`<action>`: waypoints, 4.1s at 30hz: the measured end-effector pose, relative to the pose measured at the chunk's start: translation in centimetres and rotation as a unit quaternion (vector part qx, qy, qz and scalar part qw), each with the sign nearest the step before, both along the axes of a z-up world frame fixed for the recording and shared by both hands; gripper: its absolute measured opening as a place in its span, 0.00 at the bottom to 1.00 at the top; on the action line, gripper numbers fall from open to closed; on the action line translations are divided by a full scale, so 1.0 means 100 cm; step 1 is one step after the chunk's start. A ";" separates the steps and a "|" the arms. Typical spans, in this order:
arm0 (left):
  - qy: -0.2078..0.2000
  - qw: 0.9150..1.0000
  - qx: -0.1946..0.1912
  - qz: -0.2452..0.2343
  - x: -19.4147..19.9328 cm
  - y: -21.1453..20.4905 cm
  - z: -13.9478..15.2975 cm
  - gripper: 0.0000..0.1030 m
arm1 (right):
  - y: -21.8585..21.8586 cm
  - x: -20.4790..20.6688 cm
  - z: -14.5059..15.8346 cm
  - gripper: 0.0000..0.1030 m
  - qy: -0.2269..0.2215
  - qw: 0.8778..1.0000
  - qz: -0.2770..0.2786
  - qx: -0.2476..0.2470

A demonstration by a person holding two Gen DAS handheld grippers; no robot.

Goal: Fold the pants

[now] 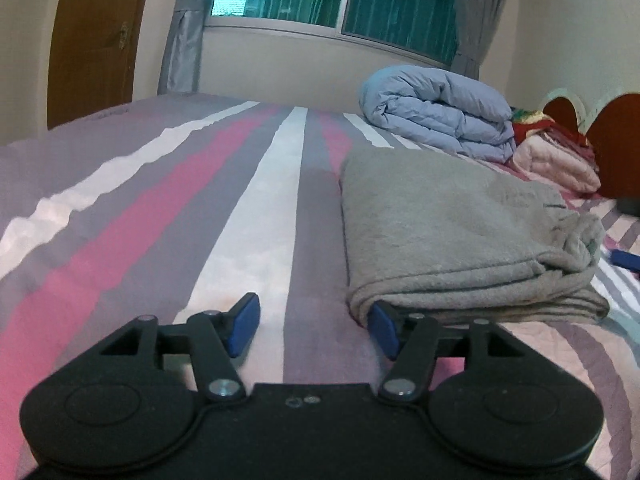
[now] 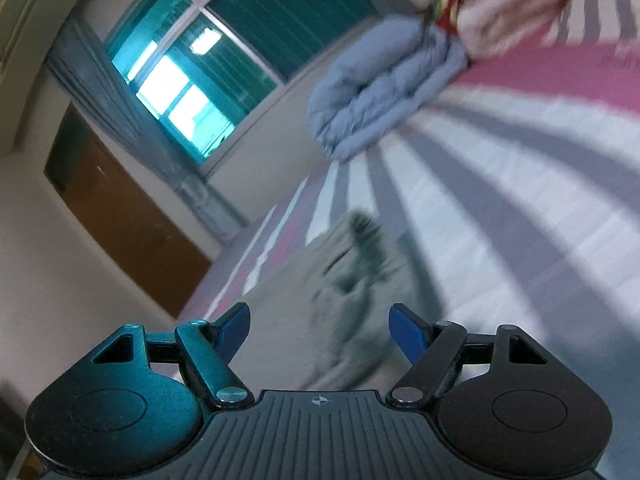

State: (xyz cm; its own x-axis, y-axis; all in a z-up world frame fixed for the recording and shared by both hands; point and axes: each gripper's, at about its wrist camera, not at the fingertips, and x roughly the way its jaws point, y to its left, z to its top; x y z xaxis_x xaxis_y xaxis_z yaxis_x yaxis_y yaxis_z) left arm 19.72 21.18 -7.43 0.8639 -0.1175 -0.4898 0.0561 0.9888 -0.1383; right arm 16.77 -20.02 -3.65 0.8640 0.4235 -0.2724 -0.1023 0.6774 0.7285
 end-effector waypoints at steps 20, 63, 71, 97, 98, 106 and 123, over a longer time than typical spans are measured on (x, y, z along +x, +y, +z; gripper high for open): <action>-0.007 1.000 -0.010 0.002 0.000 0.002 -0.005 0.58 | -0.016 0.047 -0.050 0.20 0.093 0.989 -0.021 0.116; -0.029 0.999 -0.010 0.009 -0.005 0.002 0.002 0.61 | -0.005 0.035 -0.041 0.43 0.075 0.970 -0.022 0.228; -0.021 1.000 -0.022 0.007 -0.004 0.007 0.002 0.62 | 0.004 0.044 -0.056 0.40 0.141 0.981 -0.012 0.131; -0.002 1.000 0.013 0.003 -0.003 -0.005 0.003 0.72 | -0.001 0.071 -0.054 0.50 0.127 0.988 0.017 0.085; -0.004 1.000 0.016 0.002 -0.006 -0.006 0.005 0.73 | -0.003 0.068 -0.053 0.50 0.128 0.988 0.016 0.088; -0.053 0.998 -0.024 0.003 -0.037 0.007 0.038 0.73 | -0.030 0.030 -0.040 0.51 0.102 0.992 0.004 0.073; 0.020 0.997 -0.042 -0.065 0.137 -0.017 0.048 0.72 | 0.010 0.102 0.004 0.51 -0.024 0.997 0.076 -0.004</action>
State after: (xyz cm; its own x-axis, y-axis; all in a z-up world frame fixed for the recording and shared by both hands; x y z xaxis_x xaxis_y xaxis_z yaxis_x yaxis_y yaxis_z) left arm 33.44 19.51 -2.65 0.8184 -0.2698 -0.5074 0.1757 0.9581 -0.2261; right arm 27.02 -19.02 -3.30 0.8022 0.5483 -0.2365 -0.2391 0.6578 0.7142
